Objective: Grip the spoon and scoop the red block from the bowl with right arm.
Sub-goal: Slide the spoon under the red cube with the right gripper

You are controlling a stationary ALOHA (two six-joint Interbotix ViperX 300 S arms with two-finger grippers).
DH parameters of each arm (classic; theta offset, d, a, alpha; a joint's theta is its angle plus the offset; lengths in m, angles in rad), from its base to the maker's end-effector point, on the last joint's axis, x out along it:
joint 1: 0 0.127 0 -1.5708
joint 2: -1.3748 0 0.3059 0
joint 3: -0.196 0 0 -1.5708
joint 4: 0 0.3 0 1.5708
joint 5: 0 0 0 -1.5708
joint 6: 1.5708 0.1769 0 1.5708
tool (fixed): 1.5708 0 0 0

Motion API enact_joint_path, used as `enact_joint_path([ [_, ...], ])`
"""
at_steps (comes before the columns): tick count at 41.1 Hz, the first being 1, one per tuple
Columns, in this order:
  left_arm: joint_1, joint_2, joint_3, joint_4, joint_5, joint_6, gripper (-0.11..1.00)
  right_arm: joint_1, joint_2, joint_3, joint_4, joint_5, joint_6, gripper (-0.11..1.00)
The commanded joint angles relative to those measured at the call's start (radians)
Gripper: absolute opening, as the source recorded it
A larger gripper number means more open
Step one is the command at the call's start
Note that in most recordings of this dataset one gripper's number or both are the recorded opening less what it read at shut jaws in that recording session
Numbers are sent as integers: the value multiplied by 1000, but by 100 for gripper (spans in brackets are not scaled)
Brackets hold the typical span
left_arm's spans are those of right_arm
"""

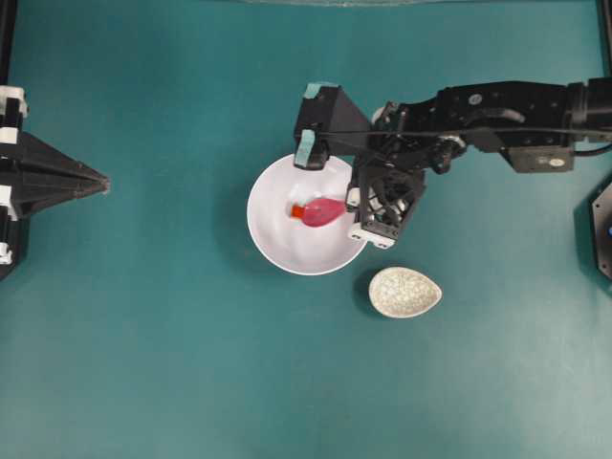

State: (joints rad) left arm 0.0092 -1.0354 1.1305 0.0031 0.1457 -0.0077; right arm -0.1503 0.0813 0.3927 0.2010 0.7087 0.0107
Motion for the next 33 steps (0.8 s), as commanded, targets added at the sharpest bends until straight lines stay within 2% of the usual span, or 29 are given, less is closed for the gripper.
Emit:
enact_joint_path([
  [1,2,3,-23,2,-12,0,1,0,-5,-43,-3,-12,-2,25],
  [33,2,9,-21,2,-12,0,1,8,5,-64,3,-118,12,25],
])
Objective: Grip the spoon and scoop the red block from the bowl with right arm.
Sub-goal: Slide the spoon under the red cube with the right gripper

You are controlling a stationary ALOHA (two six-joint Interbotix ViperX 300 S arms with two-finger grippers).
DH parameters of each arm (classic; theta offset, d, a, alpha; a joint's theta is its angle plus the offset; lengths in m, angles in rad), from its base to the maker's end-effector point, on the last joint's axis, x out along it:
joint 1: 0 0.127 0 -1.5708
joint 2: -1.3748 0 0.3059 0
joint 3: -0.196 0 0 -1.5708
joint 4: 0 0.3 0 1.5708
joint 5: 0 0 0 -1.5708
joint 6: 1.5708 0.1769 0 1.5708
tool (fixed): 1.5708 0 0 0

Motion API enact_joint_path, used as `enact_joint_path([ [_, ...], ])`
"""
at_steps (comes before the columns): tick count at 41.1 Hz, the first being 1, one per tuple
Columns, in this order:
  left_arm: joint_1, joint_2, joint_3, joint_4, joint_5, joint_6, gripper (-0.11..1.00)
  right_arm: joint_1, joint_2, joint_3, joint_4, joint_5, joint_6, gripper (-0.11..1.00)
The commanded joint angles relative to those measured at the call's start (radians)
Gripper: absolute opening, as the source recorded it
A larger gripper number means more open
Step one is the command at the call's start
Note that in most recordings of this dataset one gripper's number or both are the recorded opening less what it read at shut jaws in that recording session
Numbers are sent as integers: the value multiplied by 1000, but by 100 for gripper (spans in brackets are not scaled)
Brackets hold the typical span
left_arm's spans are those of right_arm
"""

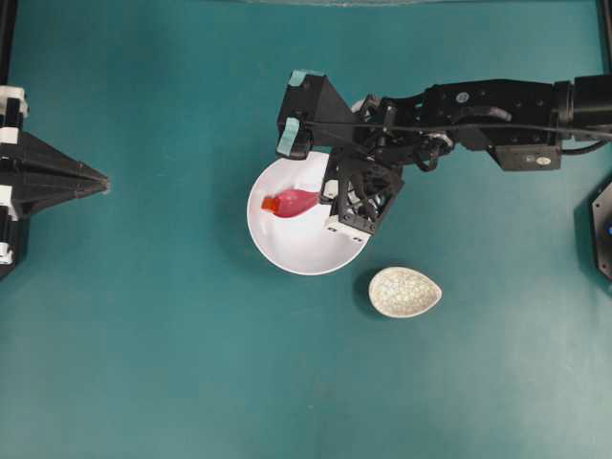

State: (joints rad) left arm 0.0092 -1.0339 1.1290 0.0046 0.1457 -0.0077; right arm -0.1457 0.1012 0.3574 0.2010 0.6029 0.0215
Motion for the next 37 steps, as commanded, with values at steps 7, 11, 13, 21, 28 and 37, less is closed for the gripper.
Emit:
enact_joint_path([
  [7,2,8,-20,2,-12,0,1,6,-15,-29,5,-26,3,25],
  [11,2,6,-20,2,-12,0,1,9,-17,-29,5,-26,3,25],
  [13,2,5,-21,2,-12,0,1,8,-18,-29,3,-26,3,25],
  [21,2,2,-20,0,-12,0,1,9,-34,-17,3,-28,2,25],
  [28,2,5,-21,2,-12,0,1,8,-54,3,5,-28,2,25],
  [37,2,5,-21,0,-12,-2,1,12,-75,34,3,-57,2,25],
])
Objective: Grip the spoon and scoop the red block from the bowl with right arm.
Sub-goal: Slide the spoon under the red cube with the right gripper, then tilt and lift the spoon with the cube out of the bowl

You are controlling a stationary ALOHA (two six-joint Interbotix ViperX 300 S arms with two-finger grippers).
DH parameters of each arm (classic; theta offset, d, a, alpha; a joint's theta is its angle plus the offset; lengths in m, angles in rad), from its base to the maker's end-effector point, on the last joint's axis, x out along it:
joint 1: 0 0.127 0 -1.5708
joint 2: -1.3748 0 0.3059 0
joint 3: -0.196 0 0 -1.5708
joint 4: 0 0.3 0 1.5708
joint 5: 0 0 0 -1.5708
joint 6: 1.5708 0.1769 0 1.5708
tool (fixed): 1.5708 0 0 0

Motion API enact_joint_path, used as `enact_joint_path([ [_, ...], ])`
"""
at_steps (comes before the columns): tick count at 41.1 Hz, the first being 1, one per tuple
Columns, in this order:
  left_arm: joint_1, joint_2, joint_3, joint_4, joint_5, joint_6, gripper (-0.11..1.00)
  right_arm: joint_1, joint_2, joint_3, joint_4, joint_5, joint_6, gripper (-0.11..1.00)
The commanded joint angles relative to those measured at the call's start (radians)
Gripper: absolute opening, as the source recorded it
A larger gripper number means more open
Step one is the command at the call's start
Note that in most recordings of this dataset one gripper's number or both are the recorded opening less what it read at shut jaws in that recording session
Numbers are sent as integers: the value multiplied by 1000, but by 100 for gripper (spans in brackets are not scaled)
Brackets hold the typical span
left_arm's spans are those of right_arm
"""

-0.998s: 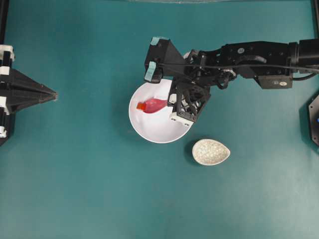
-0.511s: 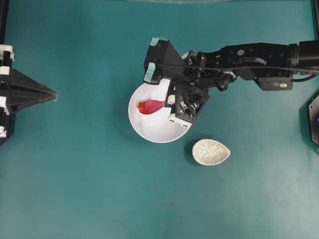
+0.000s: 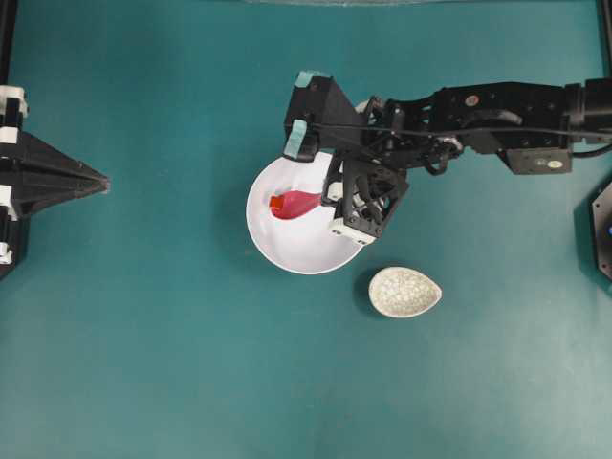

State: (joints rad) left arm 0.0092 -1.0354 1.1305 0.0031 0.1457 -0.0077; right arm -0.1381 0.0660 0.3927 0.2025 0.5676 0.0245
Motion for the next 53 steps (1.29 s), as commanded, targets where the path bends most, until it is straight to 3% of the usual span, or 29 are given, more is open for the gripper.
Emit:
enact_joint_path([
  [1,2,6,-23,2,-12,0,1,6,-43,3,3,-28,-2,25],
  [28,2,3,-23,3,-18,-2,1,49,-216,258,3,-410,0,25],
  [34,2,3,-25,2,-21,-2,1,51,-259,311,26,-492,2,25],
  [53,2,3,-23,2,-28,-3,1,67,-314,371,35,-598,2,25],
])
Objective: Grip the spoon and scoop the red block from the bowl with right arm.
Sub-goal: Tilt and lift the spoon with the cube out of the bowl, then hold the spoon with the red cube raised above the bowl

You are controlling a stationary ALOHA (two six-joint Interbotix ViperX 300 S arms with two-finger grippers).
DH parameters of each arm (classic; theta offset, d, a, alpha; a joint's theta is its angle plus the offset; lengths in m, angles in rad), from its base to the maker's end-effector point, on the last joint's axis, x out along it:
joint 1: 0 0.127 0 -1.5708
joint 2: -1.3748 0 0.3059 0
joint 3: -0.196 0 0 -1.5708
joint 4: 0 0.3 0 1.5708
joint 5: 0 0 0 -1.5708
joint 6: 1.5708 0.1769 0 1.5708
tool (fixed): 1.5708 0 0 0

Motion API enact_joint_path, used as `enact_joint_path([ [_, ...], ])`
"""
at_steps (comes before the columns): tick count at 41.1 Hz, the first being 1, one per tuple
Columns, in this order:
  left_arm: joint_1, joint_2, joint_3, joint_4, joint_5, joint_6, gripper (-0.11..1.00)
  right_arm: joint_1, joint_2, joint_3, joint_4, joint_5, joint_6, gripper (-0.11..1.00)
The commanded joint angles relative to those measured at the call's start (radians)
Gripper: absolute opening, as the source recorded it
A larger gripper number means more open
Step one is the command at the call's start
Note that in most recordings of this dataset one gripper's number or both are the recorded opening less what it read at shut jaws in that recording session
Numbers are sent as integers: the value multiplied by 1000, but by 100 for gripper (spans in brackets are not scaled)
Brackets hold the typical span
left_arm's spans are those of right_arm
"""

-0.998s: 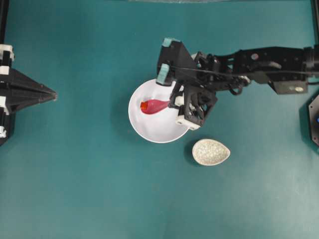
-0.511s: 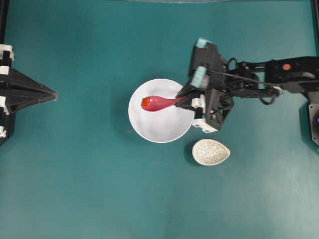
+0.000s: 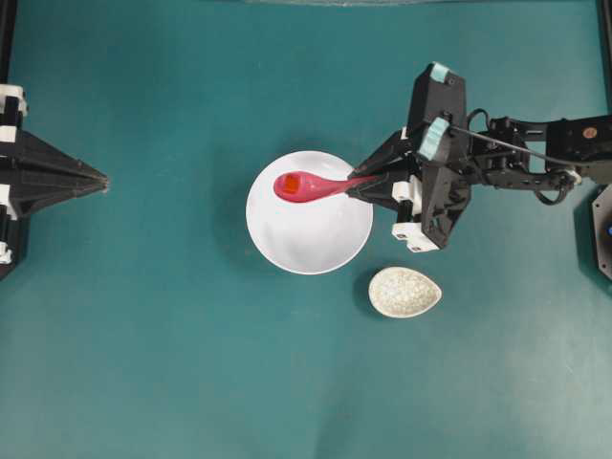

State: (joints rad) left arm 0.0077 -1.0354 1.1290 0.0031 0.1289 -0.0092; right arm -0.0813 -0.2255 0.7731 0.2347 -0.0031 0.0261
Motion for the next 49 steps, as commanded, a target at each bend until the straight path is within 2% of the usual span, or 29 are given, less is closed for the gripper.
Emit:
enact_joint_path([
  [1,3,3,-21,2,-11,-2,1,12,-23,-8,2,-34,0,25],
  [15,3,3,-21,2,-11,-5,1,25,-32,-3,-25,-60,-14,25],
  [25,3,3,-21,3,-11,-32,1,25,-78,21,-26,-137,-12,25],
  [49,3,3,-21,2,-2,-37,1,40,-176,74,-23,-115,-2,25],
])
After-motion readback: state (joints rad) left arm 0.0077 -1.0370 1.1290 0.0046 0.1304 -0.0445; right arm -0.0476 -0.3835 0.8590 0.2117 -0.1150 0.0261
